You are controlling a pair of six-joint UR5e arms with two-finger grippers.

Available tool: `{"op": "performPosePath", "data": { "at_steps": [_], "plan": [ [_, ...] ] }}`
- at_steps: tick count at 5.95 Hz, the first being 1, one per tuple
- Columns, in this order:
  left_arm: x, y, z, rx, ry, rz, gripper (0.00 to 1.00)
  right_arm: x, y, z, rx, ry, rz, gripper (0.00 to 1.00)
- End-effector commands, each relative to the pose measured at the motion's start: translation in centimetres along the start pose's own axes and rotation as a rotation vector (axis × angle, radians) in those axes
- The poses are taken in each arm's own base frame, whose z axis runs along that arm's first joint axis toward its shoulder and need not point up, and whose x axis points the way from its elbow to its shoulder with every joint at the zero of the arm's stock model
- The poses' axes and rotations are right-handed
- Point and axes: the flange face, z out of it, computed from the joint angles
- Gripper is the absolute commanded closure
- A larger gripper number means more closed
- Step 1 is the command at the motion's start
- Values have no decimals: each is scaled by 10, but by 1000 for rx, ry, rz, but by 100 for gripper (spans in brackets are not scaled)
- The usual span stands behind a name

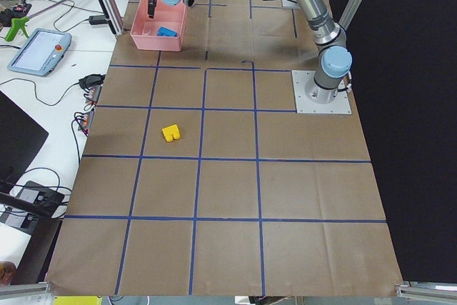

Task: Put all blocks into box

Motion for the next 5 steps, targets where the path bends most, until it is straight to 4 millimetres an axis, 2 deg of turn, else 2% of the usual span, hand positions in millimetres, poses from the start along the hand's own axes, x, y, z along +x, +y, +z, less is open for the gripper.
{"op": "performPosePath", "data": {
  "at_steps": [1, 2, 3, 4, 5],
  "plan": [
    [-108, -16, -31, -11, -43, -30, 0, -47, -23, 47, 27, -49, -6, 90],
    [-166, -19, -32, -19, -62, -66, 0, -65, -35, 76, 14, -50, -10, 90],
    [-224, -18, -33, -30, -82, -73, 0, -76, -36, 95, -3, -48, -19, 88],
    [-282, -8, -42, -47, -98, -146, 0, -80, -34, 105, -14, -46, -22, 72],
    [-329, 11, -48, -90, -120, -146, 0, -73, -38, 118, -22, -30, -17, 1]
  ]
}}
